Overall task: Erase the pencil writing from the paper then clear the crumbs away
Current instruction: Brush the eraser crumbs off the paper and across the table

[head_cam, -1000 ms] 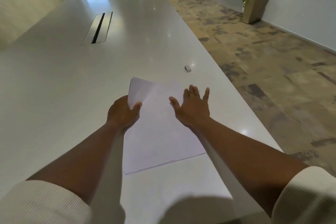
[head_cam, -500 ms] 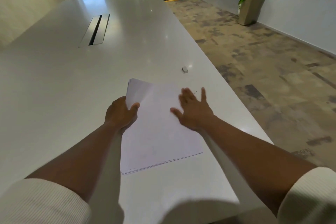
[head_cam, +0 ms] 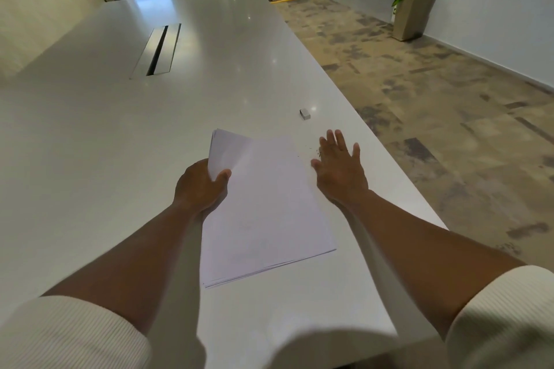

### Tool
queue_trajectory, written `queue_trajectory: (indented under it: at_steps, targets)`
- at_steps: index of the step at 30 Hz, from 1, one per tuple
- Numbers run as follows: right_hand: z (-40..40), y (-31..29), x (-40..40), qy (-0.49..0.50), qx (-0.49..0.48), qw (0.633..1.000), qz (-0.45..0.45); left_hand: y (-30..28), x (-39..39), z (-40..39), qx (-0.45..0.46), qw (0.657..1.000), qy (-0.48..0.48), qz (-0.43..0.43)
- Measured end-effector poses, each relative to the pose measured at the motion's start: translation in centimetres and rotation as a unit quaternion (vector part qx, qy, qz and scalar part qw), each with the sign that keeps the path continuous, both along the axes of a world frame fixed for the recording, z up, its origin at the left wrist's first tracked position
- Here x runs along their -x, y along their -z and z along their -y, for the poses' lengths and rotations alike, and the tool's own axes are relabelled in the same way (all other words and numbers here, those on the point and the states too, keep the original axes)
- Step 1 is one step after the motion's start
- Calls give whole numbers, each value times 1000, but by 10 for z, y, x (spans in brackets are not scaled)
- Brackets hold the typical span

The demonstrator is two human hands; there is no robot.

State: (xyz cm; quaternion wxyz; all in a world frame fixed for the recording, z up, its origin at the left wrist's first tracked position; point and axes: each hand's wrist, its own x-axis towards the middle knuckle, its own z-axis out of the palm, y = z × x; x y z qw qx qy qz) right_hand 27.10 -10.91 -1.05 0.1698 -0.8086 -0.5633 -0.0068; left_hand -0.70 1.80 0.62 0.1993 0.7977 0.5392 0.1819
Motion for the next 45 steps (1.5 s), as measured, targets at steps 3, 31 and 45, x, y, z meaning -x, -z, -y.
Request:
queue_trajectory:
  at_steps: [3,31,45]
  targets:
    - [0,-2,2,-12,-28,999,-27,2,-1,-1,-7,1000,-4,-4]
    - [3,-9,56,2,54,993,108,-8,3,8,22,999,-17,30]
    - [3,-10,58,91,87,988,91,-9,3,9,40,998,-22,51]
